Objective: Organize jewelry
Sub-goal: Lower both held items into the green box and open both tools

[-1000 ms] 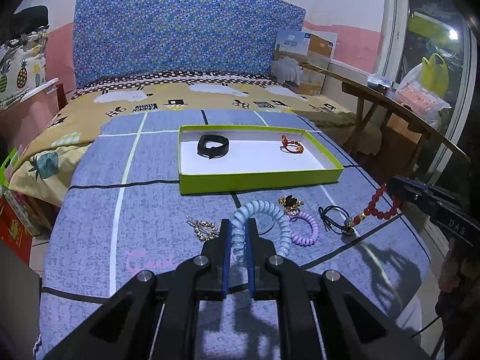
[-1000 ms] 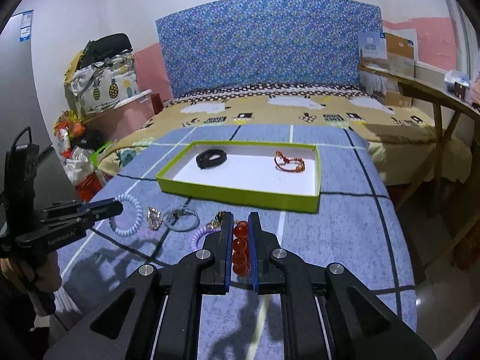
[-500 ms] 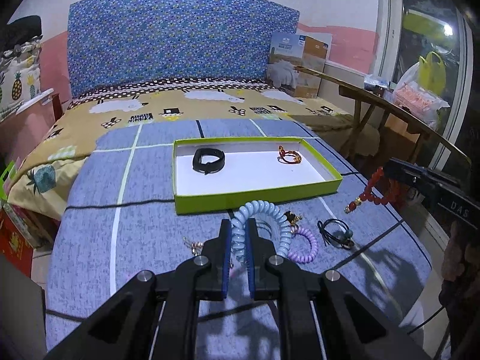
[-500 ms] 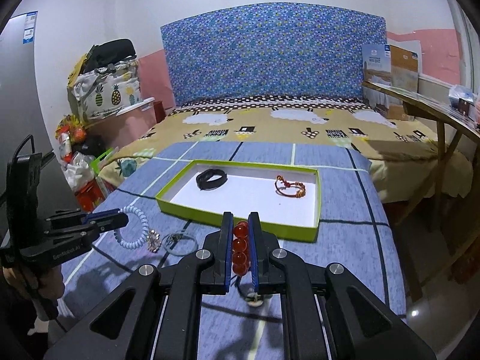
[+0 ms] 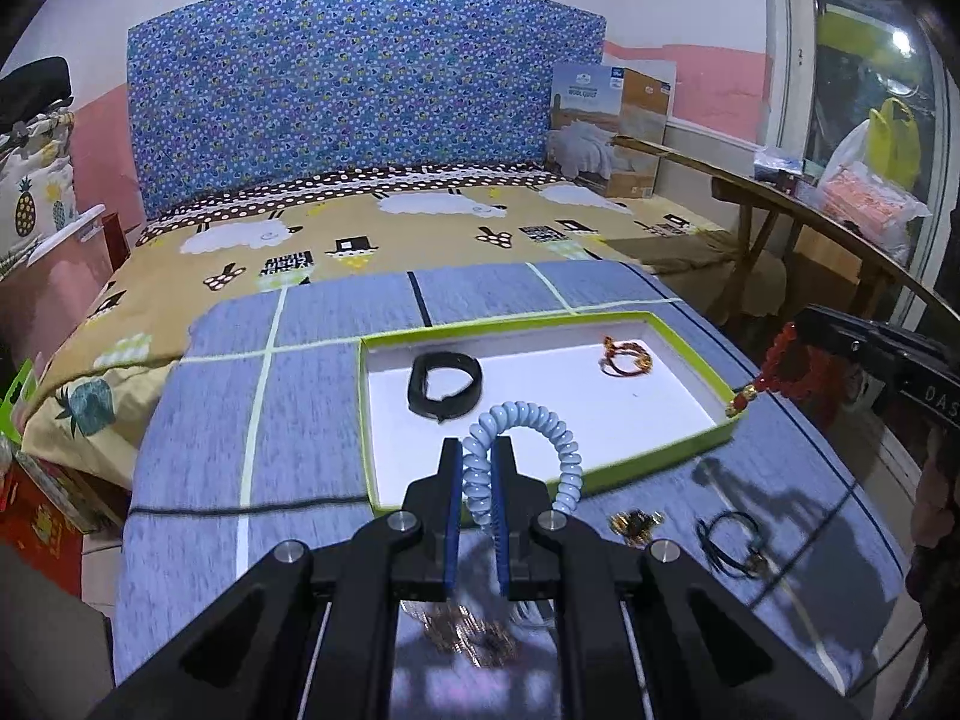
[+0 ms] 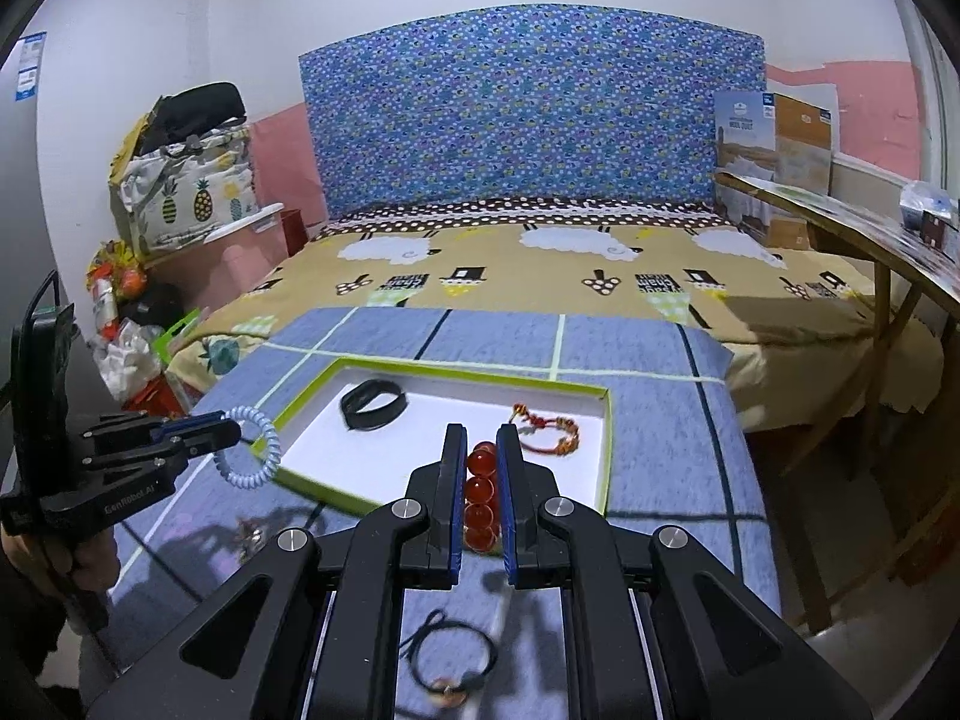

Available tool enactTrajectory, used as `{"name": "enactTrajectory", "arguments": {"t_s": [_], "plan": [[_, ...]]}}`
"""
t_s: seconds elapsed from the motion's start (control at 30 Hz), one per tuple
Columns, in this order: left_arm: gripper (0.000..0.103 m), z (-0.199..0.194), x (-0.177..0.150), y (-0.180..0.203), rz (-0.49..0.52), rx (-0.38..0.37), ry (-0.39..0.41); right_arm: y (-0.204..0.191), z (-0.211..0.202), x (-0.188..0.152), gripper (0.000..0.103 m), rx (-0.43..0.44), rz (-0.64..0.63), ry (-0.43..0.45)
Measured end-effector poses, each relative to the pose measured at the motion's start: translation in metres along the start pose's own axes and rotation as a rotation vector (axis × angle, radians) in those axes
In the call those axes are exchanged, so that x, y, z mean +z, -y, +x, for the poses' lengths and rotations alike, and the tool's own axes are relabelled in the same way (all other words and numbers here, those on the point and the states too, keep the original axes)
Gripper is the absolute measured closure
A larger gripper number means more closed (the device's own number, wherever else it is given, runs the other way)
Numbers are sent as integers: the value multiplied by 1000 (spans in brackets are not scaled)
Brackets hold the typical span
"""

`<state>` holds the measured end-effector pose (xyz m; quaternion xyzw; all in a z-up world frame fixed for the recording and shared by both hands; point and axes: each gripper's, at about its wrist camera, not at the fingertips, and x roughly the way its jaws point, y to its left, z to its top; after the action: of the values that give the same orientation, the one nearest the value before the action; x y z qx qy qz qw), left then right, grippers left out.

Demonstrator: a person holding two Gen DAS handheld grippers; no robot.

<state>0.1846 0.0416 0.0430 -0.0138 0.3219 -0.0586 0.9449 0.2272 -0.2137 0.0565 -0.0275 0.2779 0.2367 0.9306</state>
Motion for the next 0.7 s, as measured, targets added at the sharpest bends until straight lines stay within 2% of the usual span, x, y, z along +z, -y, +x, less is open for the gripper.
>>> {"name": "enactTrajectory", "arguments": {"t_s": [0.3, 0.7], "plan": [[94, 44, 12, -15, -11, 36, -48, 17, 41, 5, 93, -17, 14, -49], [94, 81, 7, -27, -17, 62, -115, 38, 84, 3, 93, -50, 36, -94]]}}
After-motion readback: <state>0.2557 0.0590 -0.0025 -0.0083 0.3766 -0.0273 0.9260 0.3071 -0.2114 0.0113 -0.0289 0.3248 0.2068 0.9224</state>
